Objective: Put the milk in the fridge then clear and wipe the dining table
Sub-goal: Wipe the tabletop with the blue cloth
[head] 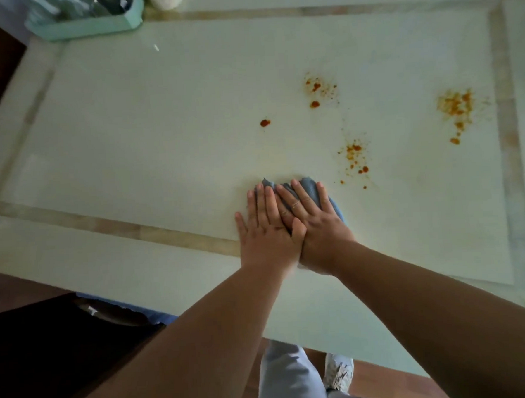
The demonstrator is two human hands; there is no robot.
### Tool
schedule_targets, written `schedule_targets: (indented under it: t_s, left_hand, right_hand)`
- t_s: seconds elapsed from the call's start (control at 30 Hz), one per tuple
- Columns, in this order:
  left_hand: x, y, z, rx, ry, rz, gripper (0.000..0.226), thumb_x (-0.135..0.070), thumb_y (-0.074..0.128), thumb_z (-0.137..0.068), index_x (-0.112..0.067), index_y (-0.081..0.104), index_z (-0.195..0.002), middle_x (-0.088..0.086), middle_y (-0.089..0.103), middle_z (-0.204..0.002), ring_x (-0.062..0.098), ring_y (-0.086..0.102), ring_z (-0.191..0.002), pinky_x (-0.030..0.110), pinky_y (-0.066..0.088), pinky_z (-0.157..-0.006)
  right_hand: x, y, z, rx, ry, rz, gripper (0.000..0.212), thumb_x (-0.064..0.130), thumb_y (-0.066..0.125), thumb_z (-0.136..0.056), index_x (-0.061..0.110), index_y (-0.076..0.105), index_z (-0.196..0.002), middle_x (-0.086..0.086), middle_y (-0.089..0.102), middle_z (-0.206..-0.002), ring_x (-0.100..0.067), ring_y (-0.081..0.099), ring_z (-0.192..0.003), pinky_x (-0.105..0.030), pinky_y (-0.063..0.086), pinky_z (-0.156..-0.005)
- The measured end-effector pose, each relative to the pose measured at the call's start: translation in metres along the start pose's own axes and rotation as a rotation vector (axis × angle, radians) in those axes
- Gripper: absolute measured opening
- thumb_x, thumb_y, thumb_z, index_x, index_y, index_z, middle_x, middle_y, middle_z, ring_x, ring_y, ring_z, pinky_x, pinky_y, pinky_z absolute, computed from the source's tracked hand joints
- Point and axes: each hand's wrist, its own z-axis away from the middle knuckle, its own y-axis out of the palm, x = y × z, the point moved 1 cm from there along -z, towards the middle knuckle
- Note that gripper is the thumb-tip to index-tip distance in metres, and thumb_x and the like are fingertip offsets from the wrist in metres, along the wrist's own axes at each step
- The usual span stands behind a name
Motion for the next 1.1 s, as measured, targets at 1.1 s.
schedule_targets:
  t_s: [1.1]
  left_hand:
    - [0.014,-0.078,-0.272,-0.061,0.114,-0.056,0.087,-0.056,-0.003,-0.079,-0.017,-0.009,-0.156,-0.002,-0.011,-0.164,0.013,-0.014,-0.15,0.045,-0.003,-0.122]
  right_hand:
    - [-0.093,-0.05,-0.251,-0.069,0.086,0.026,0.079,0.051,0.025,-0.096,0.016,-0.012,-0.156,-0.005,-0.013,-0.165,-0.029,-0.015,-0.151,-0.058,-0.005,-0.119]
